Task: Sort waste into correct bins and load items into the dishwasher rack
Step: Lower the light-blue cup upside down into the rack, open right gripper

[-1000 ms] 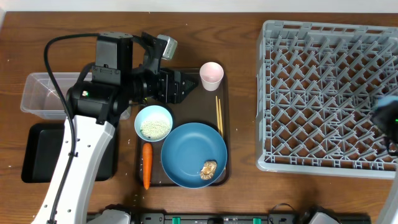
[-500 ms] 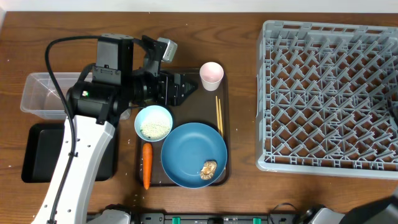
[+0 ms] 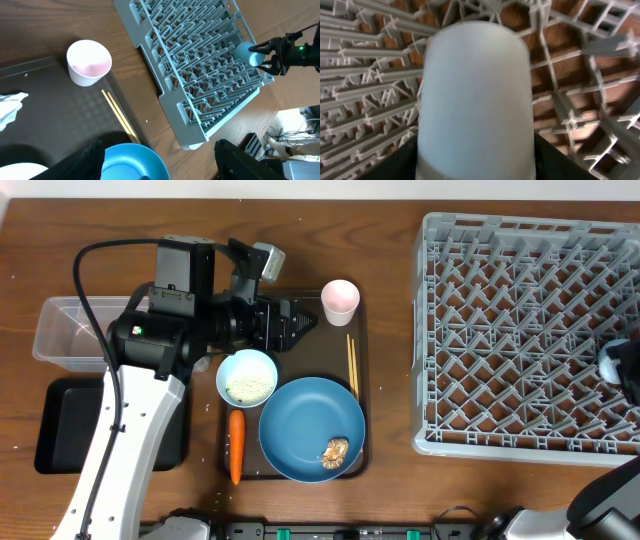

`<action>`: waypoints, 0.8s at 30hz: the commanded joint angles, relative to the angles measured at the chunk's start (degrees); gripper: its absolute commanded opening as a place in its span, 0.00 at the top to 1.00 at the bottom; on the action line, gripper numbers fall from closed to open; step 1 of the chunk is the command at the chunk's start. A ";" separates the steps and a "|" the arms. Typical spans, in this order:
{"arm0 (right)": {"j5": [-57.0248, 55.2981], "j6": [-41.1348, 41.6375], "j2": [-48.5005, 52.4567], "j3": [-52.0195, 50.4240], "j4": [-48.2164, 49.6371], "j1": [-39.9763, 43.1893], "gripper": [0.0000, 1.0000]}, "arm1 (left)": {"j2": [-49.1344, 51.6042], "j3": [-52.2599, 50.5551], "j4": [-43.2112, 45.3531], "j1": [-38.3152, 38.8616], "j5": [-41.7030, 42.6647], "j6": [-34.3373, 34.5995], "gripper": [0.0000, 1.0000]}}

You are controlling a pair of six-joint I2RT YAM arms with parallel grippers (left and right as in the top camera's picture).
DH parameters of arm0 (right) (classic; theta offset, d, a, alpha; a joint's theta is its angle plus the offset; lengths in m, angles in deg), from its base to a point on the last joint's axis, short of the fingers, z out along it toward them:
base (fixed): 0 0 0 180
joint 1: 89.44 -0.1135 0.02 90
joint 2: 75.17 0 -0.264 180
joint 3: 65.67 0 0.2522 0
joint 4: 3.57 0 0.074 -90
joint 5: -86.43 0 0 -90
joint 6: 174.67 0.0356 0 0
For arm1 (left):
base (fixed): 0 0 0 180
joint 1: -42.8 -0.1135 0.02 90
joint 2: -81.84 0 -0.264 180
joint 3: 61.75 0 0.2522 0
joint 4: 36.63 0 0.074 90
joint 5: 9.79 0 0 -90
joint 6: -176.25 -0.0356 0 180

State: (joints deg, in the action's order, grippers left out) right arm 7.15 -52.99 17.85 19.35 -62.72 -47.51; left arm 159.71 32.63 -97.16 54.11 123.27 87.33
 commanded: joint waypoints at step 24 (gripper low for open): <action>4.94 -3.48 -15.56 -0.20 -1.64 -2.34 0.71 | -0.48 0.94 -0.33 -0.13 -0.31 -0.44 0.27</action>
State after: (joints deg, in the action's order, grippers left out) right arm 15.22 -53.84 0.38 19.55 -63.07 -47.95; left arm 159.71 32.63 -97.33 54.11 123.27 87.33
